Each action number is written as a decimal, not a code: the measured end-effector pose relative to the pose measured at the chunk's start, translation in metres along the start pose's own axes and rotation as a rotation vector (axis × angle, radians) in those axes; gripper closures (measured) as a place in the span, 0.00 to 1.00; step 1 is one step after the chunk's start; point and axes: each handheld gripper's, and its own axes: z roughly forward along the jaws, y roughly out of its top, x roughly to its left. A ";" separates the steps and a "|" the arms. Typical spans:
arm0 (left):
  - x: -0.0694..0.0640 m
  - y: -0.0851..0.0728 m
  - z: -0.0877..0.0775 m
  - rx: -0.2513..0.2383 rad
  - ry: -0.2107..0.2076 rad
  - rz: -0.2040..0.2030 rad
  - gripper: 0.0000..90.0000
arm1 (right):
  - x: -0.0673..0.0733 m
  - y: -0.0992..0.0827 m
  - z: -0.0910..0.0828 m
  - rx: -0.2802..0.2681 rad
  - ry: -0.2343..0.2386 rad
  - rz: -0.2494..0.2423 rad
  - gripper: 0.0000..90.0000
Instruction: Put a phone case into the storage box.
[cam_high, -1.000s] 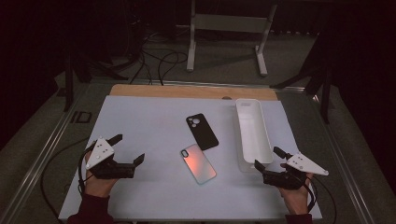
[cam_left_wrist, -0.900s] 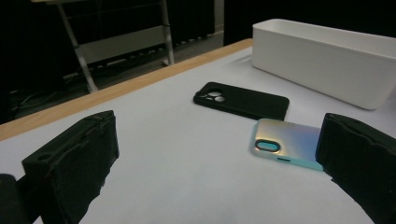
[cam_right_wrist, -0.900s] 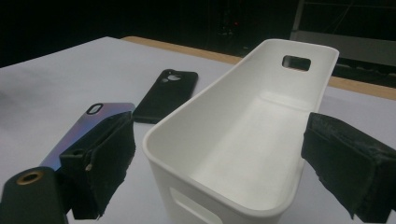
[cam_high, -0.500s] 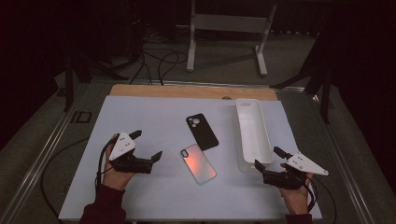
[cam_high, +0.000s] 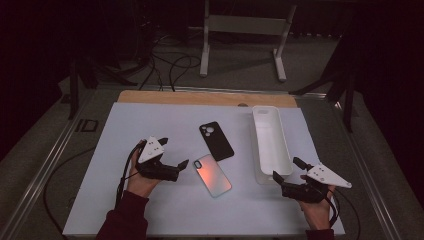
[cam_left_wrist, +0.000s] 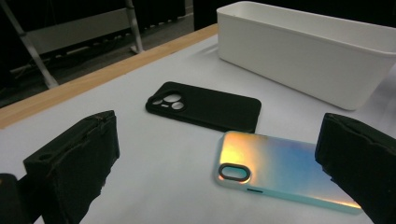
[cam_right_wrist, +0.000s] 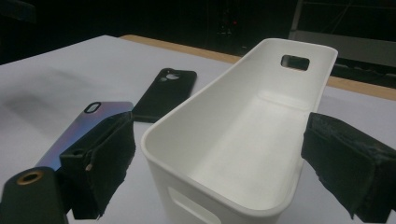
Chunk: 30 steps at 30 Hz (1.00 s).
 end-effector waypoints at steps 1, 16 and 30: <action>-0.001 0.000 0.002 -0.003 -0.003 -0.005 0.00 | 0.000 0.000 0.000 0.000 -0.001 -0.001 0.11; -0.013 0.007 0.033 0.033 -0.057 0.030 0.03 | 0.000 0.000 0.001 0.005 -0.002 -0.002 0.11; -0.024 0.010 0.057 0.059 -0.102 0.039 0.05 | -0.001 -0.001 0.001 0.004 0.001 0.000 0.11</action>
